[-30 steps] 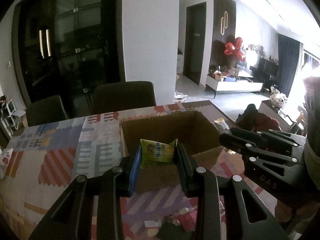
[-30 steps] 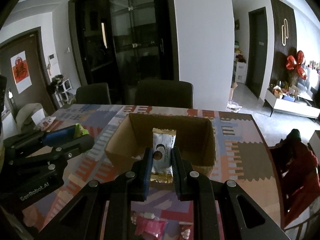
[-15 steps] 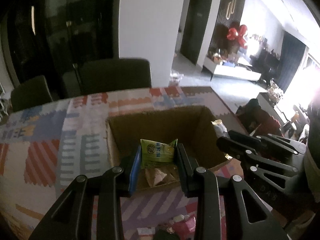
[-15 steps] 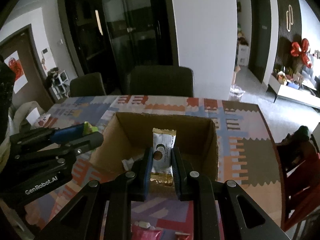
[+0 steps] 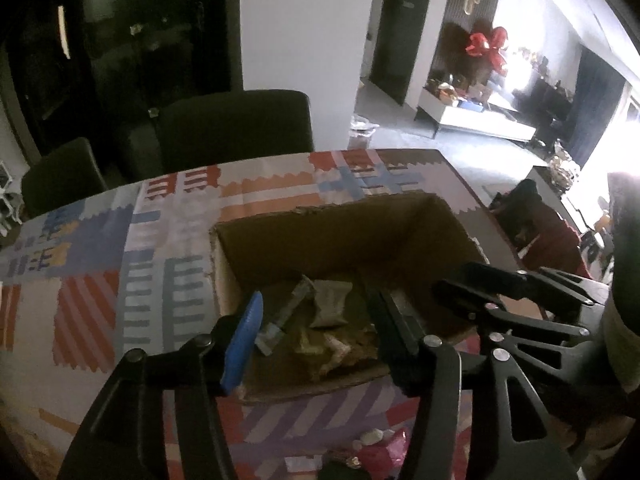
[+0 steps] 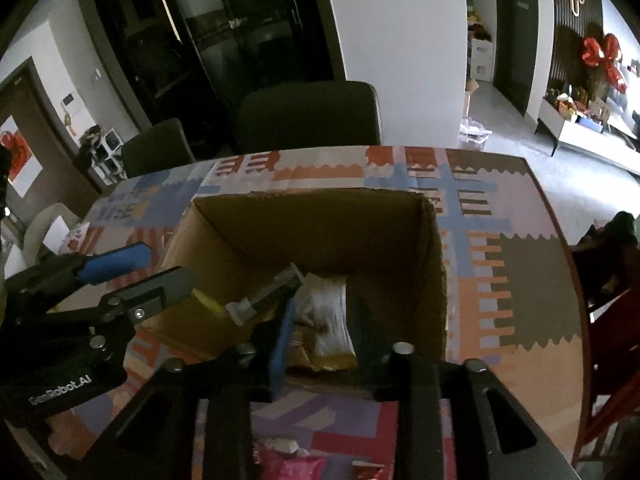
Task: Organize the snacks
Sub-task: 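Withdraw both tools from the box back toward the remaining snacks, then grasp the pink bag with the left tool while the right tool grasps the red-and-white candy, then carry the pink bag and red-and-white candy over the box and release them inside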
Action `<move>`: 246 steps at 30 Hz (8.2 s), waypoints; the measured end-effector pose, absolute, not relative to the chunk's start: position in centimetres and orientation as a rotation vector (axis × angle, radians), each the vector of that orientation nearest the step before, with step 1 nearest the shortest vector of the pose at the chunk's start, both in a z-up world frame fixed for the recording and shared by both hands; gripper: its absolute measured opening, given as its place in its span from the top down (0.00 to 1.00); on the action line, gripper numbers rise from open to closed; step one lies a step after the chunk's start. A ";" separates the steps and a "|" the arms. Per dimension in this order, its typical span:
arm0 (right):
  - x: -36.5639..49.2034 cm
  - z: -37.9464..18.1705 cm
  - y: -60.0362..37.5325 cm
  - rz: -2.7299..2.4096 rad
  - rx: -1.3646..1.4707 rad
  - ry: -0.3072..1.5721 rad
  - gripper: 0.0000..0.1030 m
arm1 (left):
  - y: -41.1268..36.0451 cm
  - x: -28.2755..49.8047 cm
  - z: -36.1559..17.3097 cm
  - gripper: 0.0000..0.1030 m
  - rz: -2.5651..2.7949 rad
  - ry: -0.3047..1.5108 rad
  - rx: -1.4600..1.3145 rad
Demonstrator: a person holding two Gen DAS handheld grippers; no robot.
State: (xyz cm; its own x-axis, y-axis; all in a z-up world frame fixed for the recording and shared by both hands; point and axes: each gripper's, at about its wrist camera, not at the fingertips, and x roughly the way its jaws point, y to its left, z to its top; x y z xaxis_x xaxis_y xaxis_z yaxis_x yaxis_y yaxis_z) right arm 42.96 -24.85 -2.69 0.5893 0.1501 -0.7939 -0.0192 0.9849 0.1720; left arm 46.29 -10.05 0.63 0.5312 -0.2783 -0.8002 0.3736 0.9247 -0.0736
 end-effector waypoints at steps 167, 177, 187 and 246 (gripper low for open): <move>30.5 -18.4 -24.2 0.014 0.169 1.246 0.77 | -11.1 32.4 -12.8 0.69 -0.577 1.123 0.122; 28.8 -15.1 -24.2 0.037 0.181 1.169 0.77 | -10.2 31.8 -11.1 0.69 -0.550 1.070 0.081; 28.6 -9.2 -23.4 0.050 0.165 1.035 0.77 | -9.0 31.9 -6.5 0.69 -0.527 0.953 0.049; 43.8 -2.6 -25.0 0.057 0.158 0.938 0.65 | -8.9 45.8 0.6 0.43 -0.372 0.859 0.086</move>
State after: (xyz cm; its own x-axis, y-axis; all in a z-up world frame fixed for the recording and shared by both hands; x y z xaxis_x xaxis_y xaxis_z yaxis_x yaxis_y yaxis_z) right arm 43.82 -24.97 -2.62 0.5912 0.1170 -0.7980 0.0200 0.9870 0.1595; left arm 45.75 -8.91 0.59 0.5932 -0.2856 -0.7527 0.3538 0.9323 -0.0749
